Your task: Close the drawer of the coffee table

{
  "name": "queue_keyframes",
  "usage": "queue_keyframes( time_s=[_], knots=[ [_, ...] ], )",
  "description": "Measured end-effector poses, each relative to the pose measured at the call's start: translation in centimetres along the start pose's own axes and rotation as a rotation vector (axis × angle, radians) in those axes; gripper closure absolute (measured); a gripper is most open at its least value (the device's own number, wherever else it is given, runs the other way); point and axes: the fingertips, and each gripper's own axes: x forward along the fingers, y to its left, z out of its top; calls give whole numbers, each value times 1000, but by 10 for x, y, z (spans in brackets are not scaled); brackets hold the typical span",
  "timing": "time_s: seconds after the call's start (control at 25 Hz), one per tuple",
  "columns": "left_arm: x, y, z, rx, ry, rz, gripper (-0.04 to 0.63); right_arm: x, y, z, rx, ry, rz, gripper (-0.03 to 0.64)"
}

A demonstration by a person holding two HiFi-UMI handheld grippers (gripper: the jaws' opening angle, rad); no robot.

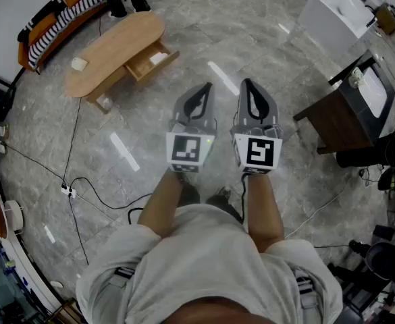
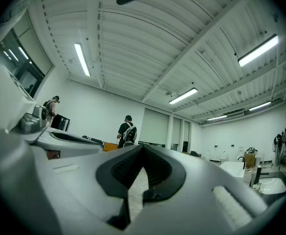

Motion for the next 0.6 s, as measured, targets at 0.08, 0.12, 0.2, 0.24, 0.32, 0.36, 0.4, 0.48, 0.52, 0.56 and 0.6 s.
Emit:
queue_keyframes(
  time_s=[0.08, 0.12, 0.2, 0.24, 0.32, 0.36, 0.4, 0.48, 0.52, 0.56, 0.6],
  knots=[
    [0, 10, -4, 1, 5, 3, 575, 7, 8, -2, 3, 3, 4, 611],
    [0, 16, -6, 2, 7, 4, 575, 11, 12, -4, 5, 6, 5, 611],
    [-1, 28, -10, 2, 9, 10, 575, 20, 21, -9, 8, 14, 6, 611],
    [-1, 34, -11, -2, 7, 14, 574, 24, 25, -11, 10, 17, 4, 611],
    [-2, 49, -13, -13, 3, 26, 575, 34, 36, -12, 10, 12, -1, 611],
    [-2, 59, -14, -10, 6, 29, 575, 41, 43, -10, 8, 6, 0, 611],
    [-3, 69, -15, -3, 10, 32, 575, 49, 51, -7, 7, -1, 2, 611],
    [-3, 91, -15, 6, 6, 39, 575, 66, 67, -3, 12, -14, 12, 611],
    [-3, 102, -14, 8, 1, 44, 575, 74, 75, -2, 17, -17, 19, 611],
    [-3, 113, -14, 5, -7, 50, 575, 81, 84, -2, 22, -18, 25, 611],
    [-3, 123, -13, -2, -17, 59, 575, 89, 91, -2, 26, -17, 31, 611]
  ],
)
